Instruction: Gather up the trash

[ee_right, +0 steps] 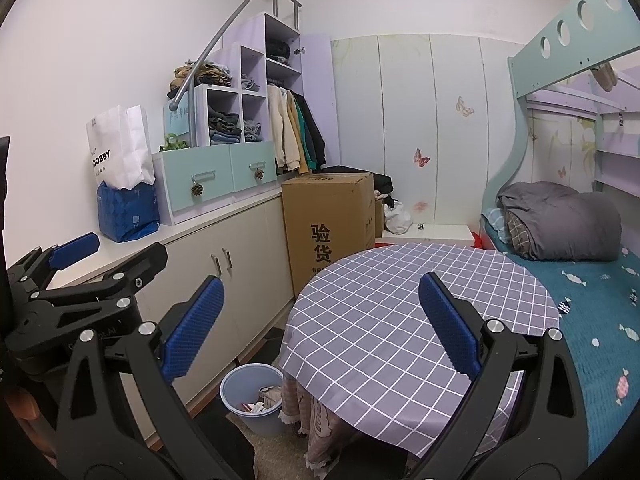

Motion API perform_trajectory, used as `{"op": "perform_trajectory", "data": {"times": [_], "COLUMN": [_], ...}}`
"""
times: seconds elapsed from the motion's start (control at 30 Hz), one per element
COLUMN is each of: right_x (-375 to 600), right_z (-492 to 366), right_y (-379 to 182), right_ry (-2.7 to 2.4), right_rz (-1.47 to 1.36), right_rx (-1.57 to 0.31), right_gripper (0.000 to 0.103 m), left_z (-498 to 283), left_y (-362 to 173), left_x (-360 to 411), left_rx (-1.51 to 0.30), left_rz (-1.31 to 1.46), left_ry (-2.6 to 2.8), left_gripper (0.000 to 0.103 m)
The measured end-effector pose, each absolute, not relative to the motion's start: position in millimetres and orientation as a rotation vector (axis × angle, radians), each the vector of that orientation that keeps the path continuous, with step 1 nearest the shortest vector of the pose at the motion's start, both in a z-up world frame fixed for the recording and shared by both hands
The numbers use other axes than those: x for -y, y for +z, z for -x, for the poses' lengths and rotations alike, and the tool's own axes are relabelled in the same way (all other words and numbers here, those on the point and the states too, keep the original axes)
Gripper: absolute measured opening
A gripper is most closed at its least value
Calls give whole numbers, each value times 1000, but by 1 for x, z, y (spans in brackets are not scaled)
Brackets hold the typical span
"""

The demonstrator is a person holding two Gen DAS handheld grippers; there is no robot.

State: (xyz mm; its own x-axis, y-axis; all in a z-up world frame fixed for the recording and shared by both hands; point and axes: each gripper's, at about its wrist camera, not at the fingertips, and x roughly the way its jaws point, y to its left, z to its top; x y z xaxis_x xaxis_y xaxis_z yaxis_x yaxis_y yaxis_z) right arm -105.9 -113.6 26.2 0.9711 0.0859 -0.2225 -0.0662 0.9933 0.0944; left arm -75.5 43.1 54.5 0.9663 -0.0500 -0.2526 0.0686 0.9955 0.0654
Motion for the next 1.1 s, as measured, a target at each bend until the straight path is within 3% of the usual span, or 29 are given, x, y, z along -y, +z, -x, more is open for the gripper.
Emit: {"op": "perform_trajectory", "data": {"times": [1.1], "right_x": [113], "right_z": [106], "right_y": [22], "right_ry": [81], "right_rz": [-86], "right_rx": [-243], "right_gripper": [96], "left_z": [70], "left_y": [47], "left_x": [-51], "left_rx": [-269], "left_rz": [-77], "left_ry": [-53], "left_gripper": [96]}}
